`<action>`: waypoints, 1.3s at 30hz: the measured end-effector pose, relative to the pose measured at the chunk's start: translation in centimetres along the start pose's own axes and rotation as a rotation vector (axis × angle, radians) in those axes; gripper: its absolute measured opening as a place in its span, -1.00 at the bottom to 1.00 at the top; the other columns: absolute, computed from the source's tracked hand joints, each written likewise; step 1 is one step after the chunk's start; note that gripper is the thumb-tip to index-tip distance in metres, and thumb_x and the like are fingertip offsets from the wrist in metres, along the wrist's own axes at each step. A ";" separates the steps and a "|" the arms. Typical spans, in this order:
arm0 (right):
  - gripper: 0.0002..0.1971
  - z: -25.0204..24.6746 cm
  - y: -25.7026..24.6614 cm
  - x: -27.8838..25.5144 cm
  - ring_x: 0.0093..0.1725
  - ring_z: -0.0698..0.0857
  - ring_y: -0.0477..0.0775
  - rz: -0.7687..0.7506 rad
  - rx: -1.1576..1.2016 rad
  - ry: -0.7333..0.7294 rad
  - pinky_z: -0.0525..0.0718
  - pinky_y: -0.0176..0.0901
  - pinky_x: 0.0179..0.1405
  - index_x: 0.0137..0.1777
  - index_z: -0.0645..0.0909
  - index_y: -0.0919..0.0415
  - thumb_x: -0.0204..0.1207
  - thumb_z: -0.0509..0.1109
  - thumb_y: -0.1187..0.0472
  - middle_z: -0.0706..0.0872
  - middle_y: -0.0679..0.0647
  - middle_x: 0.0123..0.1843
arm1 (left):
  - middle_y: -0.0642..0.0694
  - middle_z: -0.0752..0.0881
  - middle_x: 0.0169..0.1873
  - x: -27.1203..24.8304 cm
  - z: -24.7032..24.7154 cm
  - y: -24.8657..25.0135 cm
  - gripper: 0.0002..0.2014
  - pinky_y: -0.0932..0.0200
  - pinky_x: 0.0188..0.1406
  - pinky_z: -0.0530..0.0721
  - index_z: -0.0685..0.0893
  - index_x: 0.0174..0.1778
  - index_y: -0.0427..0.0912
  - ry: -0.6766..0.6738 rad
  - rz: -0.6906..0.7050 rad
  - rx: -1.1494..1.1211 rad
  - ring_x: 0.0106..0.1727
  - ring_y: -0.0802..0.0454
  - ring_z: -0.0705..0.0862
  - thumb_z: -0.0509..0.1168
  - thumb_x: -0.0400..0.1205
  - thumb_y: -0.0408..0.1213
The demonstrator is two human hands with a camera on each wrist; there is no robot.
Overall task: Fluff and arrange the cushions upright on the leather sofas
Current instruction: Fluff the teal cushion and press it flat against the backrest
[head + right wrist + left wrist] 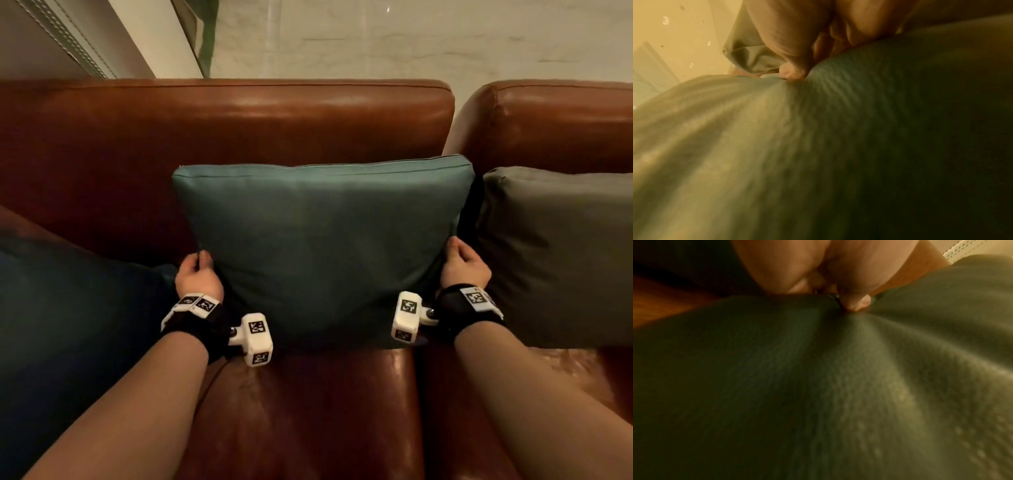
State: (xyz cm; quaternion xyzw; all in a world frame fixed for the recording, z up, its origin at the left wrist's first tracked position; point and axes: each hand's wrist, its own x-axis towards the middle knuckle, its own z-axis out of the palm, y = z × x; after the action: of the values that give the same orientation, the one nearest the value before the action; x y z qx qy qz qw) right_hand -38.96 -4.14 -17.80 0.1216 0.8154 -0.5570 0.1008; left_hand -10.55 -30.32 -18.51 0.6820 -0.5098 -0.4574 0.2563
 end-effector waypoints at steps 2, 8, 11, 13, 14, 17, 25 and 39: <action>-0.69 -0.1 -0.2 -0.7 0.19 0.67 -0.06 -0.020 0.017 -0.016 0.58 -0.40 0.16 0.29 0.72 0.23 0.65 0.36 0.11 0.75 0.03 0.14 | -0.37 0.70 0.24 -0.3 -0.3 -0.4 -0.66 0.10 0.15 0.51 0.65 0.29 -0.35 0.016 0.007 -0.001 0.19 -0.18 0.65 0.19 0.77 -0.17; -0.65 -2.3 3.5 -1.9 0.27 0.62 0.04 0.197 -0.077 -0.297 0.53 -0.22 0.10 0.44 0.58 0.15 0.75 0.19 0.09 0.68 0.17 0.38 | -0.28 0.57 0.48 -3.3 -2.5 -4.8 -0.54 0.02 0.47 0.40 0.48 0.57 -0.14 -0.220 -0.159 0.181 0.50 -0.30 0.51 0.03 0.81 -0.05; -0.62 -2.1 3.0 -1.7 0.34 0.65 0.07 0.121 -0.274 -0.185 0.47 -0.37 0.17 0.38 0.65 0.25 0.65 0.36 0.09 0.72 0.15 0.34 | -0.37 0.68 0.30 -2.5 -1.6 -4.5 -0.66 0.05 0.35 0.48 0.63 0.38 -0.33 -0.118 -0.122 0.165 0.39 -0.28 0.61 0.21 0.76 -0.24; -0.64 -1.6 2.6 -1.3 0.32 0.68 0.11 0.114 -0.328 -0.099 0.53 -0.25 0.29 0.32 0.71 0.16 0.59 0.42 0.03 0.77 0.11 0.28 | -0.41 0.71 0.22 -1.4 -0.8 -4.3 -0.69 -0.01 0.33 0.51 0.68 0.27 -0.38 -0.060 -0.114 0.199 0.32 -0.30 0.64 0.27 0.72 -0.25; -0.64 -1.4 2.5 -1.3 0.30 0.69 0.12 0.110 -0.329 -0.075 0.55 -0.19 0.32 0.30 0.72 0.14 0.58 0.43 0.01 0.78 0.10 0.26 | -0.41 0.71 0.22 -1.3 -0.5 -4.1 -0.68 -0.02 0.33 0.50 0.68 0.27 -0.39 -0.042 -0.122 0.193 0.31 -0.30 0.64 0.28 0.71 -0.25; -0.66 -1.8 3.3 -1.6 0.25 0.67 0.03 0.087 -0.279 -0.125 0.54 -0.19 0.26 0.30 0.71 0.20 0.65 0.35 0.05 0.78 0.12 0.20 | -0.37 0.71 0.24 -1.6 -0.6 -4.3 -0.68 0.02 0.33 0.51 0.68 0.30 -0.33 -0.035 -0.099 0.146 0.33 -0.28 0.64 0.28 0.72 -0.22; -0.63 -4.6 5.6 -2.2 0.30 0.66 0.09 0.184 -0.464 -0.403 0.55 -0.16 0.22 0.42 0.62 0.15 0.63 0.40 0.16 0.71 0.10 0.26 | -0.39 0.57 0.43 -2.7 -1.6 -7.2 -0.58 -0.07 0.47 0.45 0.55 0.49 -0.23 -0.147 -0.327 0.093 0.45 -0.36 0.53 0.02 0.81 -0.13; -0.60 -6.1 8.3 -3.6 0.41 0.59 0.18 0.199 -0.599 -0.468 0.45 -0.25 0.24 0.49 0.54 0.16 0.68 0.25 0.36 0.64 0.18 0.42 | -0.33 0.68 0.33 -5.3 -3.2 -8.5 -0.66 0.19 0.16 0.51 0.56 0.44 -0.28 -0.162 -0.389 0.086 0.33 -0.28 0.60 0.06 0.78 -0.45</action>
State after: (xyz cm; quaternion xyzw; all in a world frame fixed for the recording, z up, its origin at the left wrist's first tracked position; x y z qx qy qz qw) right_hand -33.16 4.13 -21.91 0.0352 0.8810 -0.2946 0.3686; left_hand -4.14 -22.84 -22.10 0.7389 -0.4064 -0.5295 0.0919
